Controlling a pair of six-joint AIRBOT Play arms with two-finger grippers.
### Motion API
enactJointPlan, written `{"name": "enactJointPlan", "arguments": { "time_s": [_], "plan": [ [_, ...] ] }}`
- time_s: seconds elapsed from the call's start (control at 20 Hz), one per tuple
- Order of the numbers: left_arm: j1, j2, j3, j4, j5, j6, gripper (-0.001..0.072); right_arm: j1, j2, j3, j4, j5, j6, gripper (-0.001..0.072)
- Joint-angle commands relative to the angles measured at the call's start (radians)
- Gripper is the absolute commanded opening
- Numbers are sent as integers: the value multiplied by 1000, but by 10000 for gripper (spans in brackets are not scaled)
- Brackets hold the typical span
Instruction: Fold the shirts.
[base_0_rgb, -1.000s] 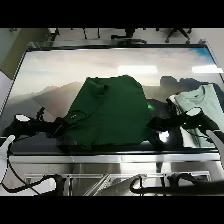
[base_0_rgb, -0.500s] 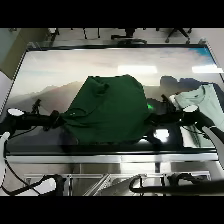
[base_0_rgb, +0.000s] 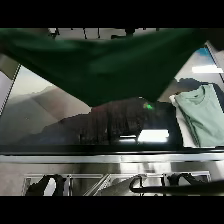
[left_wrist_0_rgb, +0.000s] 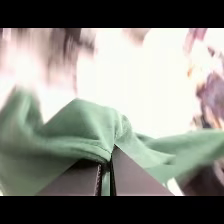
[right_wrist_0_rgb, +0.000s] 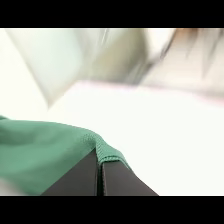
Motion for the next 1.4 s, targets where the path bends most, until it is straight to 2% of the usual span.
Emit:
{"name": "enactJointPlan", "arguments": {
  "time_s": [0.0, 0.1, 0.2, 0.35, 0.45, 0.55, 0.7, 0.75, 0.9, 1.0, 1.2, 1.25, 1.3, 1.35],
  "plan": [
    [2, 174, 176, 220, 226, -73, 16, -108, 48, 277, -8, -33, 64, 13],
    [2, 213, 221, 467, 167, -203, 16, -118, 48, 334, -5, -30, 86, 13],
    [2, 204, 232, 614, 32, -305, 16, -118, 42, 335, -1, -6, 87, 13],
    [0, 93, 232, 590, -189, -320, 16, -118, -27, 320, 38, 112, 119, 13],
    [-9, -26, 232, 516, -266, -317, 16, -117, -93, 244, 114, 191, 117, 13],
    [-84, -169, 232, 510, -262, -272, 16, -93, -148, 109, 134, 207, 79, 13],
    [-241, -443, 232, 511, -190, -131, 16, -10, -239, -122, 92, 130, -12, 14],
    [-283, -548, 232, 525, -158, -114, 16, 18, -279, -193, 57, 87, -37, 14],
    [-351, -841, 235, 569, -41, -106, 16, 91, -435, -342, -1, -87, -124, 14],
    [-353, -1017, 276, 565, 3, -106, 16, 116, -565, -357, 0, -179, -162, 15],
    [-309, -1227, 485, 472, -84, -109, 16, 130, -719, -355, 99, -278, -286, 20],
    [-292, -1252, 547, 429, -146, -110, 21, 129, -721, -354, 100, -280, -304, 116],
    [-267, -1266, 605, 393, -216, -111, 22, 121, -710, -354, 95, -267, -312, 301],
    [-240, -1268, 661, 361, -296, -119, 21, 104, -687, -354, 81, -236, -312, 323]
  ]
}}
